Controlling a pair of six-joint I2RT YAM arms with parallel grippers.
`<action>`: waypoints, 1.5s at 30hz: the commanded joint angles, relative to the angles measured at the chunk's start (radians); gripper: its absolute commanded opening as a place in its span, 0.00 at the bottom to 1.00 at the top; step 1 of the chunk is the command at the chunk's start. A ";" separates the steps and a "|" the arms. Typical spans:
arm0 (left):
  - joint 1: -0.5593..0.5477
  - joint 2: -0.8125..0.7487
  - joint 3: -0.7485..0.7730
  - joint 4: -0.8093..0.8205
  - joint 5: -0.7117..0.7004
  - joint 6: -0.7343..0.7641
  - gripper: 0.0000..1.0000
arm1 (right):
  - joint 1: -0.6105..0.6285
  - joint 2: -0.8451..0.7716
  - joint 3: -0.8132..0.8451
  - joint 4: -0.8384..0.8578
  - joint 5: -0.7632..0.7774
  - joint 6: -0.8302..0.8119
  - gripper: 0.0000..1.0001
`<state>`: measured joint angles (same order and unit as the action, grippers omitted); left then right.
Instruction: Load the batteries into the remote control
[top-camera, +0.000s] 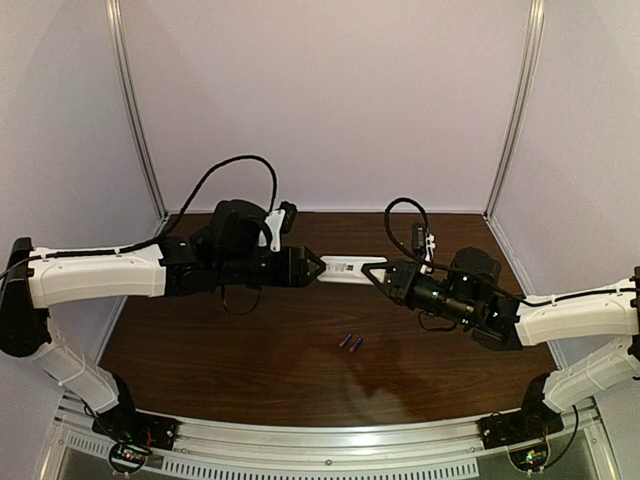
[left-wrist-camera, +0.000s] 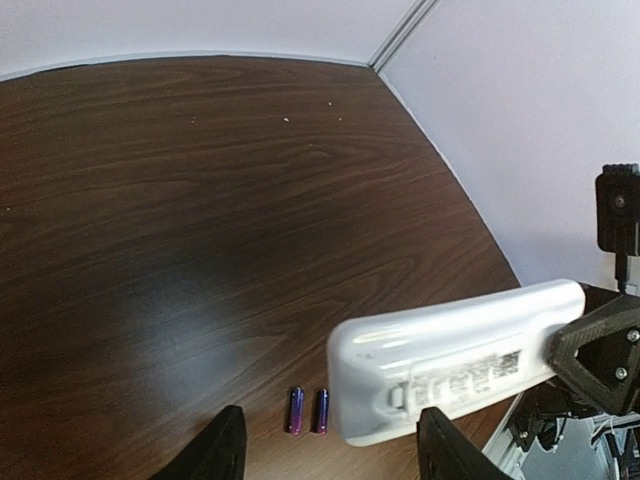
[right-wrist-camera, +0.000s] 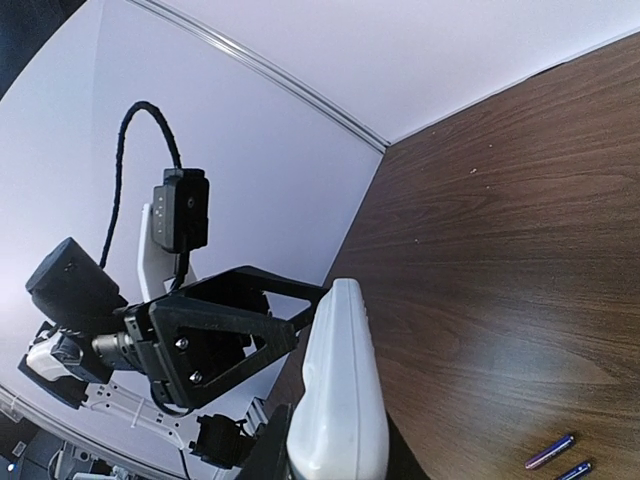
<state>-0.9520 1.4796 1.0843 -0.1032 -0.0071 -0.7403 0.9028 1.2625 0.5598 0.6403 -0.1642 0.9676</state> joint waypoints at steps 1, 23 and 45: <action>0.033 -0.045 -0.038 0.036 0.054 0.029 0.59 | -0.002 -0.033 -0.015 0.025 -0.053 -0.011 0.00; 0.031 -0.015 -0.018 -0.046 -0.049 0.044 0.54 | -0.002 0.000 -0.001 0.089 -0.108 0.066 0.00; -0.015 0.079 0.031 -0.055 -0.061 0.084 0.53 | -0.002 0.027 0.014 0.129 -0.087 0.094 0.00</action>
<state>-0.9619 1.5227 1.1091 -0.1864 -0.0998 -0.6727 0.8955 1.2968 0.5560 0.6491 -0.2253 1.0443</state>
